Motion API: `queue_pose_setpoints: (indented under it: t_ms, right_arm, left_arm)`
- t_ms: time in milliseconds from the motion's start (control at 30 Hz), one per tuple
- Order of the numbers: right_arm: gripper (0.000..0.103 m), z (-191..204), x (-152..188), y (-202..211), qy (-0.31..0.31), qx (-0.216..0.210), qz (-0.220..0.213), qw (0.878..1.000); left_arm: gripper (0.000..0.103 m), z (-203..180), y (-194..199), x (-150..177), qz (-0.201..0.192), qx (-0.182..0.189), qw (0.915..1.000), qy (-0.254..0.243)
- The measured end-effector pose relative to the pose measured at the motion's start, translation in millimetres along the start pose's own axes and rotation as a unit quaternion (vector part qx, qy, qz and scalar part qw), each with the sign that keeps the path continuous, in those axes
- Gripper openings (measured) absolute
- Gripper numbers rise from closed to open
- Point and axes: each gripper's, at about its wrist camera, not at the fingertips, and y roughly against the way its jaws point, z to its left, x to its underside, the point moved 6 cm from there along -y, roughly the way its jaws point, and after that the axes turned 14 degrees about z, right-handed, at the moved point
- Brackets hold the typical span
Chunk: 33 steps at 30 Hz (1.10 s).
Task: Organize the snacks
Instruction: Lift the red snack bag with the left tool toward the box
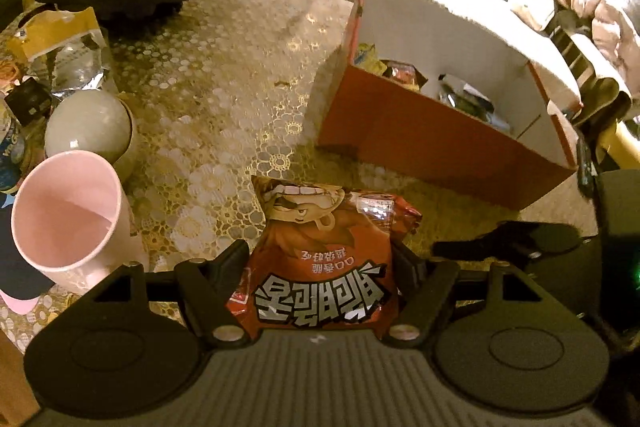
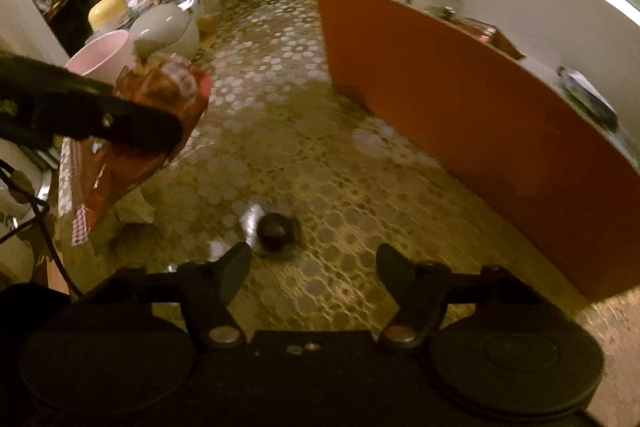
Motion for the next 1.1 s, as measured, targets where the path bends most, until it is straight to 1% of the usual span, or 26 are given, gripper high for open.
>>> queue_pose_setpoints:
  t_ms: [133,233,367,467,500,667,867,1100]
  right_arm:
    - [0.060,15.1,-8.2,-8.6,0.023,0.002,0.007,1.000]
    - [0.055,25.1,-11.9,-12.8,0.048,0.015,0.010,0.999]
    - [0.038,28.2,-14.5,-14.0,0.058,0.032,0.011,0.998]
    - [0.035,28.8,-12.8,-12.7,0.069,0.041,0.008,0.997]
    - [0.027,29.5,-11.9,-12.9,0.073,0.047,0.009,0.996]
    - [0.025,25.0,-7.8,-9.1,0.062,0.057,0.005,0.996]
    - [0.025,15.1,1.4,4.2,0.036,0.049,-0.007,0.998]
    - [0.025,-2.8,11.7,46.9,0.005,0.041,-0.044,0.998]
  left_arm:
    - [0.074,1.4,0.3,-0.7,-0.002,0.004,1.0000,0.002]
    - [0.074,2.7,-1.5,-0.2,-0.002,0.005,1.0000,0.003]
    - [0.074,4.9,-2.5,0.0,-0.002,0.006,1.0000,0.006]
    - [0.074,5.8,-3.6,0.0,-0.002,0.004,1.0000,0.007]
    - [0.074,5.9,-3.8,0.3,-0.002,0.003,1.0000,0.007]
    - [0.074,3.9,-2.0,0.9,-0.002,0.001,1.0000,0.006]
    - [0.074,-2.6,5.9,1.3,-0.007,0.002,1.0000,0.004]
    - [0.074,-25.5,25.3,-1.0,-0.023,0.004,0.9997,-0.011]
